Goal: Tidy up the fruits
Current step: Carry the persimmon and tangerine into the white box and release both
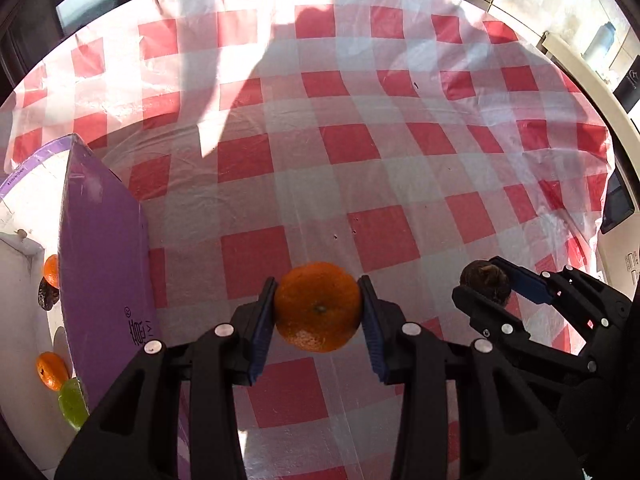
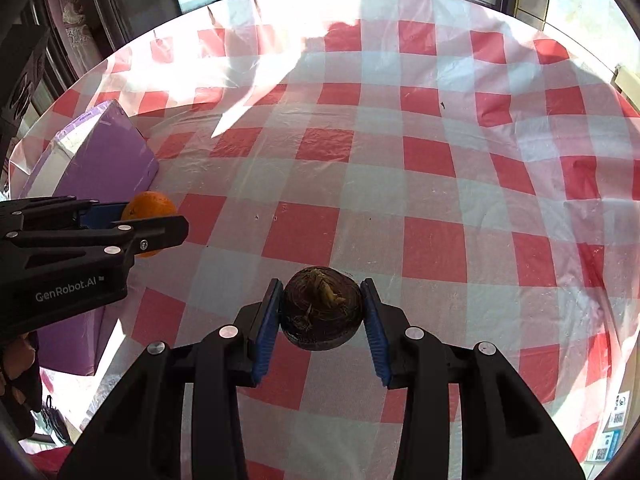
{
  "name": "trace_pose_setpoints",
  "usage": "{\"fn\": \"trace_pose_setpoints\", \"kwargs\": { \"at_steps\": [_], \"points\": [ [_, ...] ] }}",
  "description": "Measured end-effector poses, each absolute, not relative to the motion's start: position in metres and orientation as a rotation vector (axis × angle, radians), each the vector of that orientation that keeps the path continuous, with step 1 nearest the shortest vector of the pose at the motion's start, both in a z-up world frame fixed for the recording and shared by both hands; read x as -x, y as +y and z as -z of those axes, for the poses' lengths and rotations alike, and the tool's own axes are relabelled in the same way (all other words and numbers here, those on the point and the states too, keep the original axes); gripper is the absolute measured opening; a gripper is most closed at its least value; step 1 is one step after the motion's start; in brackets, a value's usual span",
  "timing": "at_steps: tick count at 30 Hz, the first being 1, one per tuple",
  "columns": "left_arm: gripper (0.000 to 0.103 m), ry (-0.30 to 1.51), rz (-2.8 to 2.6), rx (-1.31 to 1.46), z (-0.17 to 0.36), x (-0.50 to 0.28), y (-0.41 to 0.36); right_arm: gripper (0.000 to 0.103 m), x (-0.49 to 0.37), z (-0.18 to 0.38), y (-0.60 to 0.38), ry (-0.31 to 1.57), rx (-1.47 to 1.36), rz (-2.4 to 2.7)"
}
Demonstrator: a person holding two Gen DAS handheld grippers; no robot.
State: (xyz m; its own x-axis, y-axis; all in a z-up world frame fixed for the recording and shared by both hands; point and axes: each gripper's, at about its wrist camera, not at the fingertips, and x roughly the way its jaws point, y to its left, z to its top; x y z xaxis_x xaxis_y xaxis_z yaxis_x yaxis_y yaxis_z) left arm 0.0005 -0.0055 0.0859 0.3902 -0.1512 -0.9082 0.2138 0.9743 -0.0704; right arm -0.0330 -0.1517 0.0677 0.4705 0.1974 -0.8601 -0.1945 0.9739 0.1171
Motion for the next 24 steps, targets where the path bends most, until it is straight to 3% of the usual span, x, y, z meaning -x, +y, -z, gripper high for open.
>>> {"fn": "trace_pose_setpoints", "kwargs": {
  "at_steps": [10, 24],
  "points": [
    [0.04, 1.009, 0.281, -0.074, -0.139, 0.025, 0.027, 0.039, 0.056, -0.116, -0.113, 0.956, 0.03, -0.221],
    [0.04, 0.937, 0.118, 0.014, -0.157, 0.057, 0.149, 0.039, 0.052, -0.158, -0.021, 0.832, 0.17, -0.368]
  ]
}}
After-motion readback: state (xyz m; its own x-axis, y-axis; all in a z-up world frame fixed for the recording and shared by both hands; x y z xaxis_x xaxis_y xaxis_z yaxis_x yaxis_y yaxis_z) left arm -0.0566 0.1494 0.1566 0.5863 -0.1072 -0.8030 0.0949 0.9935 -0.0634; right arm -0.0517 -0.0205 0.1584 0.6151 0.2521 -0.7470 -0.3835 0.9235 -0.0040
